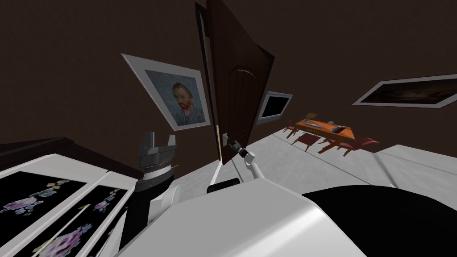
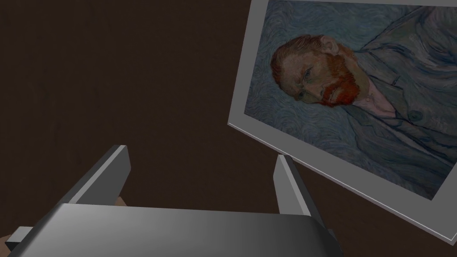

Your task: Pull the door open

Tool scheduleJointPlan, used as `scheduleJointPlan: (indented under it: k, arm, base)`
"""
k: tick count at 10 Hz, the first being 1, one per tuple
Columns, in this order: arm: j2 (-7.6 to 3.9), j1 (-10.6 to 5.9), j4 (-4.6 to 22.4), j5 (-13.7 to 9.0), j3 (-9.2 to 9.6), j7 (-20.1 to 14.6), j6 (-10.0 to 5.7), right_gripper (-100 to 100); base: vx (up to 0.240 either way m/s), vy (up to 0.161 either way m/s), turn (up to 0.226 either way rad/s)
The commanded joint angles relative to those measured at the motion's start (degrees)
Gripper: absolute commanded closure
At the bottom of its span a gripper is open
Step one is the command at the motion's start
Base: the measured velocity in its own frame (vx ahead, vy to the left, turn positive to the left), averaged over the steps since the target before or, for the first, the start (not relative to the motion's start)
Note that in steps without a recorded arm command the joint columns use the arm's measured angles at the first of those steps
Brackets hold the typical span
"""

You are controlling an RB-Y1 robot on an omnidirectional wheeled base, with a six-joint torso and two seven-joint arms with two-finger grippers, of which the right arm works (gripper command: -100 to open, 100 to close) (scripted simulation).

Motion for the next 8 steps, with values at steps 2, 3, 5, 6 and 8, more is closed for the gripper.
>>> scheduleJointPlan:
  k: [2, 3, 5, 6, 8]
  arm:
    - [-2.97, -0.41, 1.79, -1.95, -1.77, 0.01, 1.50, -100]
    - [-4.27, -0.51, 2.49, -2.87, -2.59, -0.10, 2.19, -100]
    - [-6.50, -0.70, 3.81, -4.61, -4.17, -0.31, 3.51, -100]
    - [-7.36, -0.77, 4.36, -5.35, -4.83, -0.40, 4.06, -100]
    - [-8.28, -0.86, 4.99, -6.17, -5.57, -0.50, 4.68, -100]
  base:
    - [0.110, 0.153, 0.085]
    - [0.131, 0.182, 0.146]
    - [0.152, 0.167, 0.096]
    - [0.161, 0.171, 0.109]
    - [0.136, 0.112, 0.062]
